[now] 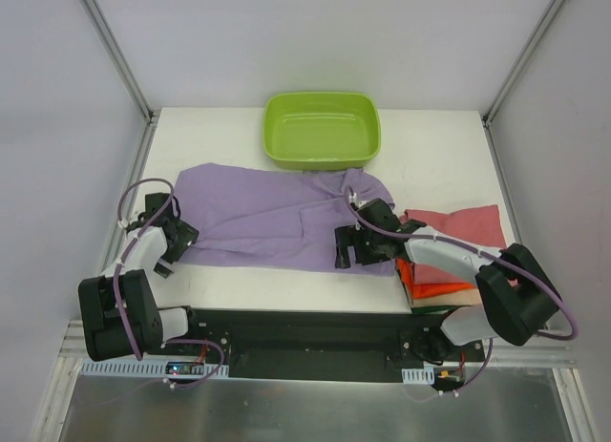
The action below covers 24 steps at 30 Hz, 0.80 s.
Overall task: Fold and stack the t-shirts
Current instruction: Fold the flattened tshirt in 1/3 of the way
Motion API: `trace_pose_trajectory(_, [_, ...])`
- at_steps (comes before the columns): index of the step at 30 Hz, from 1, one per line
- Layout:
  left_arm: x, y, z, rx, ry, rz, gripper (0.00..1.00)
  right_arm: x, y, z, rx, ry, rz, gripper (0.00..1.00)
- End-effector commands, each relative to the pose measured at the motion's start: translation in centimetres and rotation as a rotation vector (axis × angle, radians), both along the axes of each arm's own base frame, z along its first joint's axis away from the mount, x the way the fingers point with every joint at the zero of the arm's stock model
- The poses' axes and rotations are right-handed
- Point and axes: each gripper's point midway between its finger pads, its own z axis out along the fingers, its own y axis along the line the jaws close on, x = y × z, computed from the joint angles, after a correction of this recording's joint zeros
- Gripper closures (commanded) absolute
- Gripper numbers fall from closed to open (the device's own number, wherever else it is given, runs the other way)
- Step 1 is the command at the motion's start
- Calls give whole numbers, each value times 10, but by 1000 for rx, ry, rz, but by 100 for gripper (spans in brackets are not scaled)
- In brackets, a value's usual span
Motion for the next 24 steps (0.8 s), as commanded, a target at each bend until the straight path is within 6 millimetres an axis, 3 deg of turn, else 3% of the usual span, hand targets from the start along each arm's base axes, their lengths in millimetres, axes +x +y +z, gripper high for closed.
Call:
trace_pose_trajectory(1, [-35, 12, 3, 52, 55, 87, 1, -34, -10, -14, 5, 107, -5, 4])
trace_pose_trajectory(6, [-49, 18, 11, 92, 22, 165, 1, -76, -12, -16, 31, 179, 47, 4])
trace_pose_trajectory(9, [-48, 14, 16, 70, -22, 185, 1, -92, -15, -14, 20, 176, 67, 4])
trace_pose_trajectory(11, [-46, 11, 20, 56, -51, 188, 1, -88, -20, -8, 3, 140, 59, 4])
trace_pose_trajectory(15, [-35, 4, 36, 21, -130, 163, 1, -62, -26, 15, -34, -16, 58, 4])
trace_pose_trajectory(20, [-18, -10, 55, -55, -197, 106, 1, -38, 2, 46, 83, -177, 159, 4])
trace_pose_trajectory(24, [-7, -14, 58, -89, -191, 92, 1, -31, 16, 42, 106, -211, 239, 4])
